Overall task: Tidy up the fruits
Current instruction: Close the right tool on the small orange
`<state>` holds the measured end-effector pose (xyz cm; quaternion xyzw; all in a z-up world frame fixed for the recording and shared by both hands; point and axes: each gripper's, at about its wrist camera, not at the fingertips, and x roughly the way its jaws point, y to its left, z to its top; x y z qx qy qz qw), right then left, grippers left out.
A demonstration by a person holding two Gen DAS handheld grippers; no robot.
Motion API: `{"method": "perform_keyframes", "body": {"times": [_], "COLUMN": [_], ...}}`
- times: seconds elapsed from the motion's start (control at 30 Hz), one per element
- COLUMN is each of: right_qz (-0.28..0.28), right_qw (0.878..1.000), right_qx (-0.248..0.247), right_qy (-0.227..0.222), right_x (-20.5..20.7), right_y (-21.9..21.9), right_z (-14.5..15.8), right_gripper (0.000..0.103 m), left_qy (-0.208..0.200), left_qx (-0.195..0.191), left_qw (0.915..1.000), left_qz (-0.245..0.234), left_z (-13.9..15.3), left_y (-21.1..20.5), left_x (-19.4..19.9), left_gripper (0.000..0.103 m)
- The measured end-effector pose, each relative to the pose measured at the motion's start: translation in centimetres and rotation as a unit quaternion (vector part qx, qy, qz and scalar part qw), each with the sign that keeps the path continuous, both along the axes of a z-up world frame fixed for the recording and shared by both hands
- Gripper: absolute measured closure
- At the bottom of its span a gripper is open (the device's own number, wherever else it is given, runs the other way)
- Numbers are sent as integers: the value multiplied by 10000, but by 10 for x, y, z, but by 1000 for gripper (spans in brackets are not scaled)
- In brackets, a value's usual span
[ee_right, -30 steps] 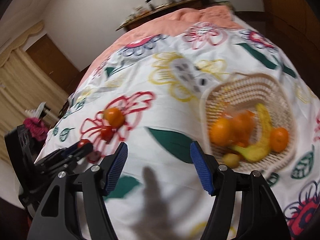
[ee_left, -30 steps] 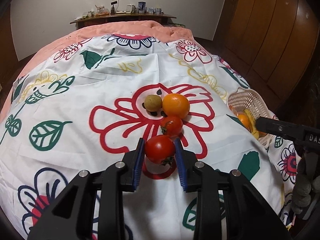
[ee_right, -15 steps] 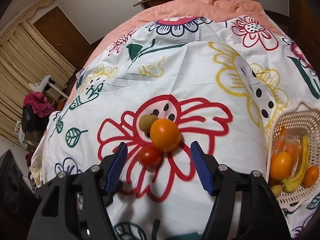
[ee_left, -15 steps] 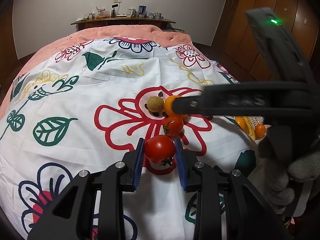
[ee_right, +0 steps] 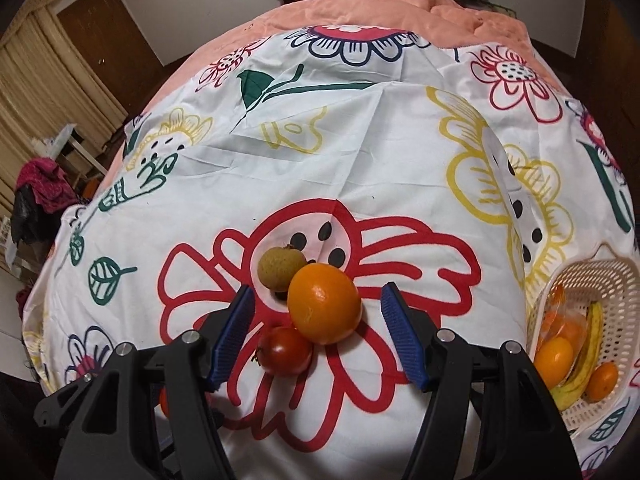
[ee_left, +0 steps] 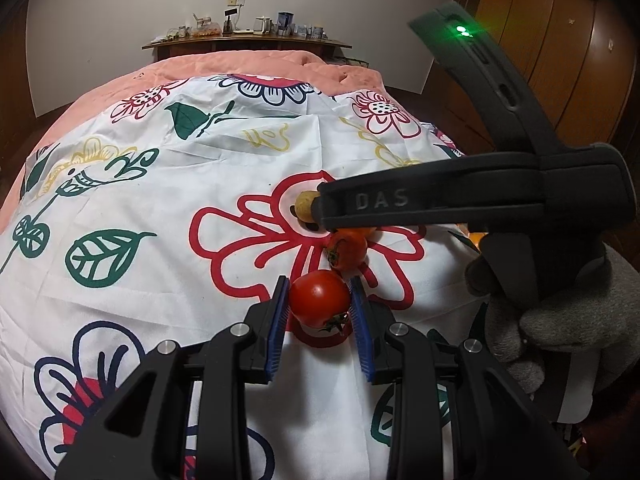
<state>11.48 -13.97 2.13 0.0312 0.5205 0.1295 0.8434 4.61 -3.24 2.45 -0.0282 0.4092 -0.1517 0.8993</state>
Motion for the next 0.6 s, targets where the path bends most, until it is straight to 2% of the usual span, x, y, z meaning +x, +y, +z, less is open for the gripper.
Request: {"method": "perform_keyframes", "body": {"times": [0.1,0.23,0.6], "right_qz": [73,98,-118], "right_qw": [9996,9989,9993], "right_qx": [-248,-447,-157], "right_qy": [-63,-102,-318], "right_x": [-1,-3,-17], "right_y": [6,7,-14], "right_z": [-1,-2,12], "right_gripper": [47,65,65], "left_qy": [12,29,48], "left_qx": [-15,-39,-22], "left_qw": [10000,10000,10000], "left_qz": [6,19,25], "left_z": [0,-2,-3], "left_y": [0,2,1], "left_x": [0,0,0], "left_gripper": [73,73,72]}}
